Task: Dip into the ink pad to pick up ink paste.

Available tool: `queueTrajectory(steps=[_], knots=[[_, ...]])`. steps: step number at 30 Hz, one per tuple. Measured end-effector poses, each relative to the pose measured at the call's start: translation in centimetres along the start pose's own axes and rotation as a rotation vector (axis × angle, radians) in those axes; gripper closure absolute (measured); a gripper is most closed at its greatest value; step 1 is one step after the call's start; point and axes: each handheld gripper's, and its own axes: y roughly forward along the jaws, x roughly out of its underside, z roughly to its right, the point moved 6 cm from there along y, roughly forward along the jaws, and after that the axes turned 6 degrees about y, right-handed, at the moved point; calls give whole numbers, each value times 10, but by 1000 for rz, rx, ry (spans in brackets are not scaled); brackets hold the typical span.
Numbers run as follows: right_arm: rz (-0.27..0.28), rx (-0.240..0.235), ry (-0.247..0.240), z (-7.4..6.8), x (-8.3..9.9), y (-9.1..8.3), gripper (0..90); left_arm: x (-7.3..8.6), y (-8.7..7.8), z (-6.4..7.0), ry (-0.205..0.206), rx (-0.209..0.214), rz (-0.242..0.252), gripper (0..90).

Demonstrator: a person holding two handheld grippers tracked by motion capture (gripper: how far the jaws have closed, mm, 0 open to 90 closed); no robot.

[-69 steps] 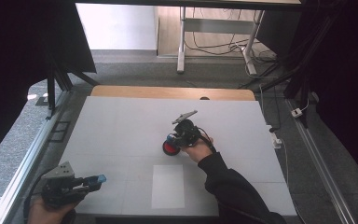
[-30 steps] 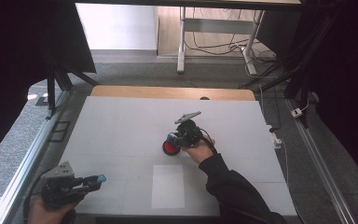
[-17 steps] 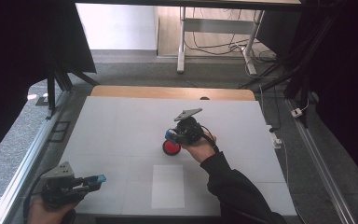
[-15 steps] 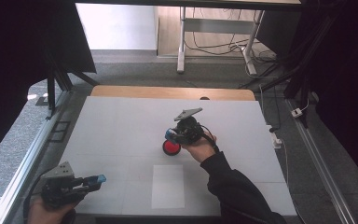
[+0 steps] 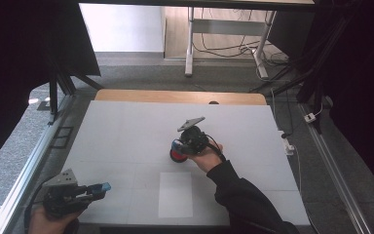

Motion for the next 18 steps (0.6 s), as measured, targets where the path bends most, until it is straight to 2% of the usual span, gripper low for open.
queueTrajectory(steps=[9, 12, 16, 18], knots=[[-32, 4, -14, -1, 5, 11, 703, 0, 0, 0, 1, 1, 0, 687], [-43, 19, -27, -3, 6, 13, 704, 0, 0, 0, 1, 2, -1, 687], [-58, 44, -68, -6, 6, 14, 705, 0, 0, 0, 1, 2, -3, 687], [-61, 48, -63, -6, 5, 14, 705, 0, 0, 0, 1, 2, -3, 687]])
